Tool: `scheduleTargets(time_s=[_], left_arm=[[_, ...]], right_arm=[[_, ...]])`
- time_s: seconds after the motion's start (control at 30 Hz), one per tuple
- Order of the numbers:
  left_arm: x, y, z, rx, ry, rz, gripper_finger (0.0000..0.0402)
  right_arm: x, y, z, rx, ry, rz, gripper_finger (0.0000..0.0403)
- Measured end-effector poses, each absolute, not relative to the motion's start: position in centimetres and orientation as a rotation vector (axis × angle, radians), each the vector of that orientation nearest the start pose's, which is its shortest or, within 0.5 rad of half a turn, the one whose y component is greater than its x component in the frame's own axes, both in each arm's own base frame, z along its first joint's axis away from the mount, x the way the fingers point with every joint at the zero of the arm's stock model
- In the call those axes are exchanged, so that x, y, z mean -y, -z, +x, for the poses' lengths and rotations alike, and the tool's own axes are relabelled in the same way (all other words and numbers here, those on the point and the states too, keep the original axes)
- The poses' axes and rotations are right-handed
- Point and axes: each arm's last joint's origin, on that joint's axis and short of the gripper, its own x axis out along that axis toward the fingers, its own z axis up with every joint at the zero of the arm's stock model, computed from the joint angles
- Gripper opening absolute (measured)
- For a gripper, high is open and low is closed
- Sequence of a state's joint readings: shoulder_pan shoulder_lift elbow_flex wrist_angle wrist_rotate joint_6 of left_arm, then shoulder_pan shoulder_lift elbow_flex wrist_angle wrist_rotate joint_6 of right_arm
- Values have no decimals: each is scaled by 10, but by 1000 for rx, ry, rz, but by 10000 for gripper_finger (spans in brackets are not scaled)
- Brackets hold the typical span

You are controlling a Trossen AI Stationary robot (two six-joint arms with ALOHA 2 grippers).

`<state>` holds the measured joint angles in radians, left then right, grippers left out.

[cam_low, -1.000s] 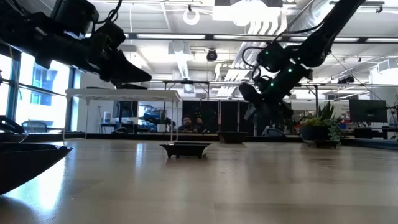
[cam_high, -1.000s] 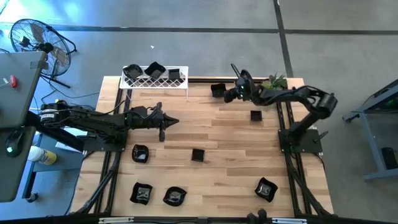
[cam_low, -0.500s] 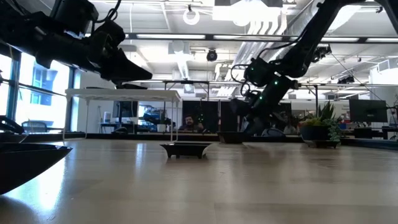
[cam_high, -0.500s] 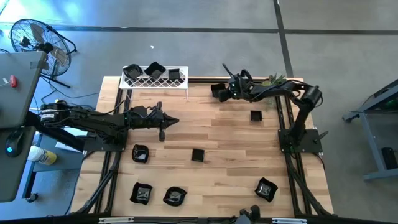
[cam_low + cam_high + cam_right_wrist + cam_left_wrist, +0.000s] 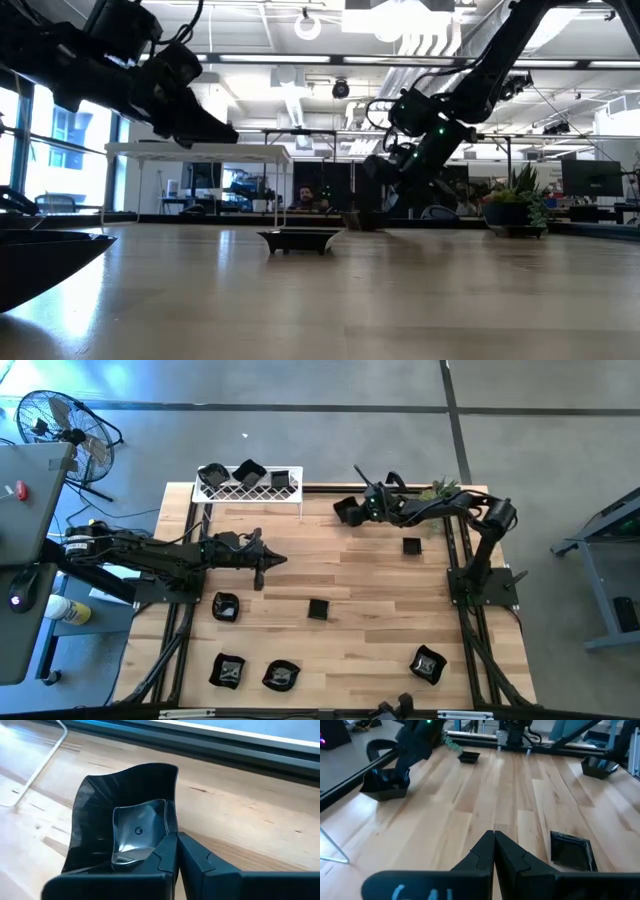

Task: Pick & Place Mini shaped plates
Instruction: Stack the black distorted square plate on top of the black distorted square plate on the shelf

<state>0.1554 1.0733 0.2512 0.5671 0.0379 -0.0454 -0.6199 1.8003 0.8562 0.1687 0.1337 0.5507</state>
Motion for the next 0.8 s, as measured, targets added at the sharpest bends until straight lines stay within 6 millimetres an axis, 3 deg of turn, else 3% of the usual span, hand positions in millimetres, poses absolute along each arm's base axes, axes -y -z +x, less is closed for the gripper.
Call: scheduleTargets(time_s=[0.17, 0.33, 0.6, 0.8], left_arm=[[-25, -172, 197, -253, -98, -53, 3], [-19, -172, 197, -256, -108, -5, 3], [-11, -173, 198, -251, -116, 64, 3], [-1, -173, 198, -253, -83, 138, 3]], right_arm=[[186, -149, 283, -521, 852, 678, 7], [148, -166, 301, -485, 754, 657, 4], [78, -154, 338, -398, 676, 684, 6], [67, -141, 361, -317, 630, 744, 7]])
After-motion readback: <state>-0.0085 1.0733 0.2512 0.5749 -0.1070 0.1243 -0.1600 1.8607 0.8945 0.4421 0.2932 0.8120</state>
